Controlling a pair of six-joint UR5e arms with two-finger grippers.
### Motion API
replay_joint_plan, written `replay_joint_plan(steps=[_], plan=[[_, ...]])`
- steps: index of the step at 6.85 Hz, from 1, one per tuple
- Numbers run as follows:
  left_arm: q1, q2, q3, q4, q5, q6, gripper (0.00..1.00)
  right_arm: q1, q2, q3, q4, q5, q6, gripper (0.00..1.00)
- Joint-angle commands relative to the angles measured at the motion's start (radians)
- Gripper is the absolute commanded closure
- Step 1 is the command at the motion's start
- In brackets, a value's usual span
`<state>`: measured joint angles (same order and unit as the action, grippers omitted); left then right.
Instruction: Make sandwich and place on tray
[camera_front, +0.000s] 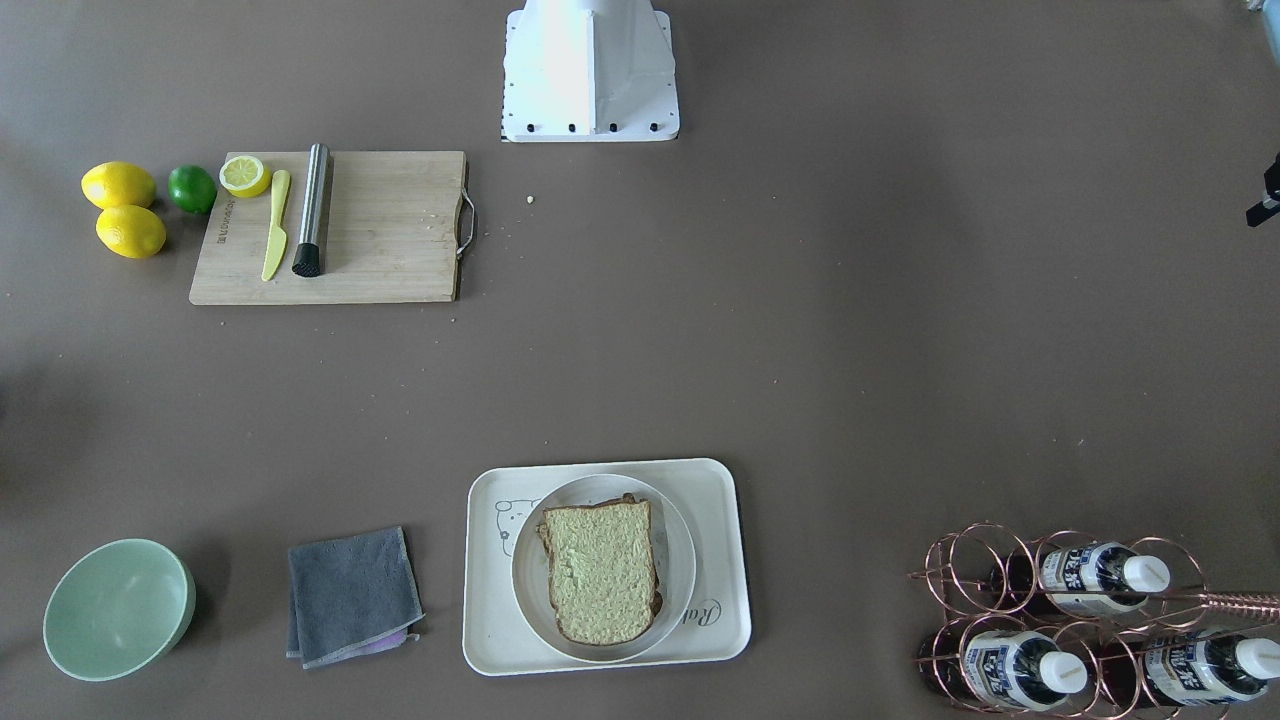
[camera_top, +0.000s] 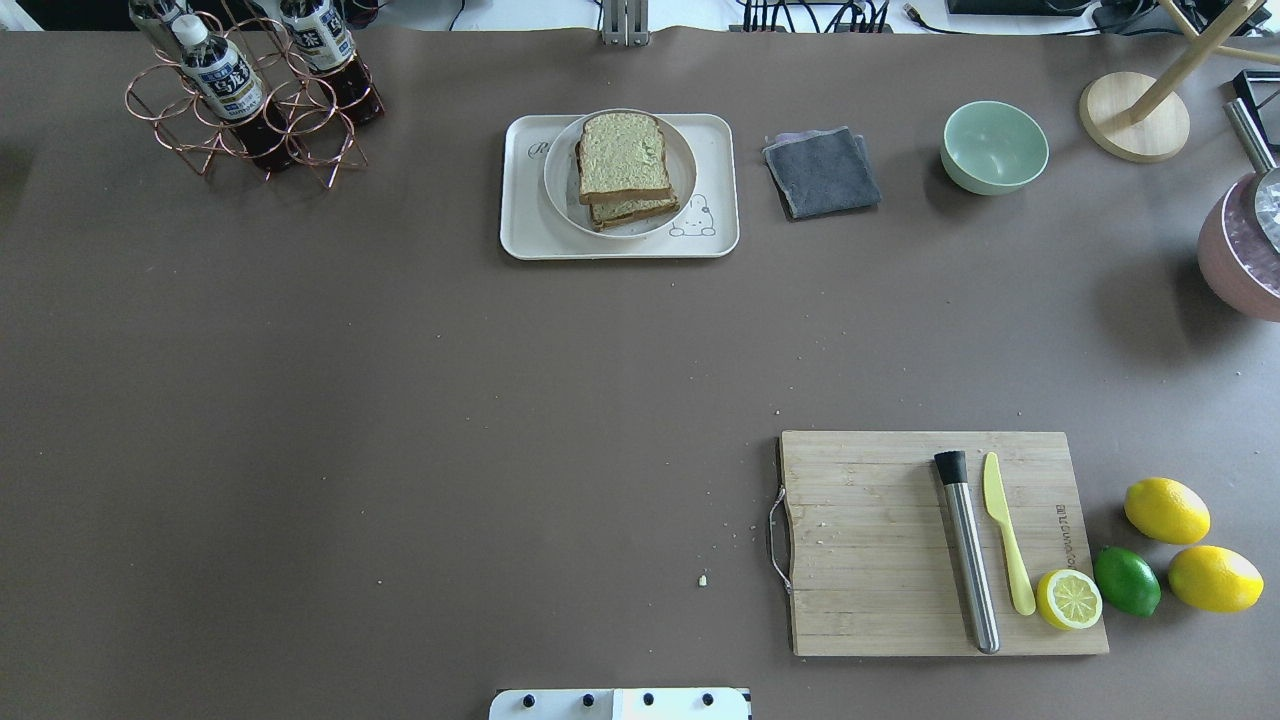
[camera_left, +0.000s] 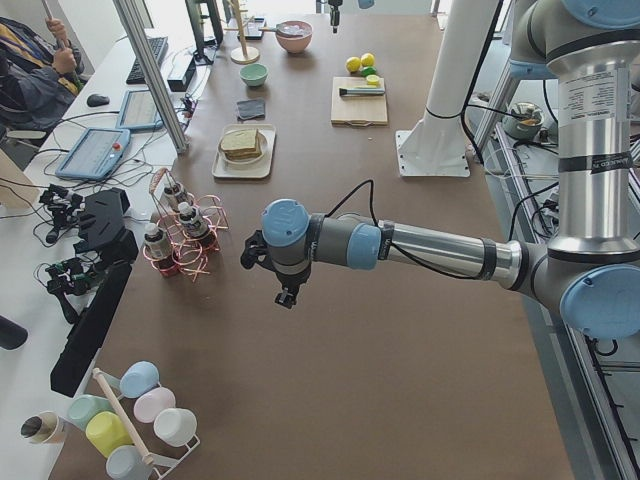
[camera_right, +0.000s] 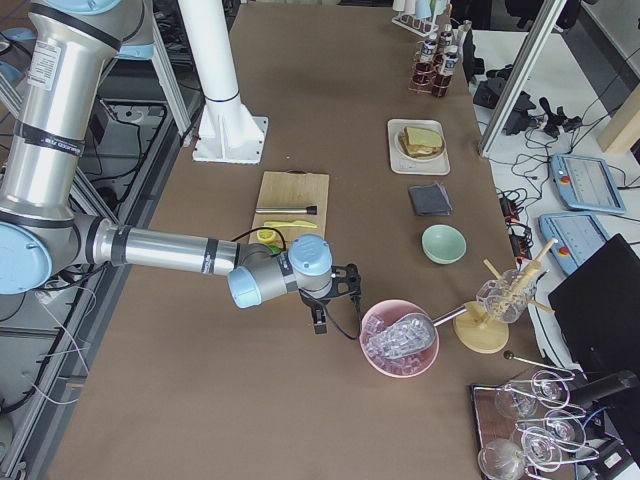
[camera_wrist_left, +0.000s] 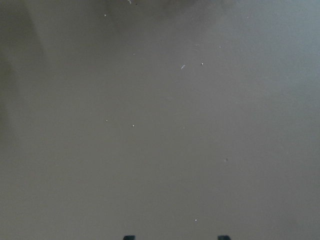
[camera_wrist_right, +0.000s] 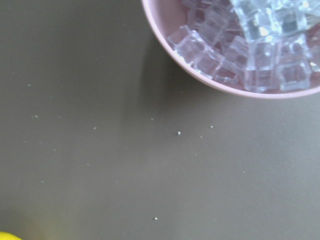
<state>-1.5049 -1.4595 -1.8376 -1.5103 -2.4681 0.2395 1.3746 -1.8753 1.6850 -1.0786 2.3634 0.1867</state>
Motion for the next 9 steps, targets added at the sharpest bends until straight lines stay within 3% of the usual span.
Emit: replay_joint_plan(steps=[1,4,5,9], plan=[[-0.018,0.021,0.000,0.053,0.038,0.049,0.36,0.117,0.014,-0.021,-0.114,0.008,-0.157,0.00],[-0.020,0.028,0.006,0.053,0.071,0.059,0.36,0.158,0.096,-0.005,-0.328,0.007,-0.265,0.00],[-0.030,0.062,0.008,0.053,0.067,0.120,0.29,0.162,0.108,0.004,-0.363,0.007,-0.289,0.00],[-0.096,0.093,0.033,0.053,0.066,0.189,0.28,0.150,0.186,0.041,-0.492,-0.012,-0.290,0.00]])
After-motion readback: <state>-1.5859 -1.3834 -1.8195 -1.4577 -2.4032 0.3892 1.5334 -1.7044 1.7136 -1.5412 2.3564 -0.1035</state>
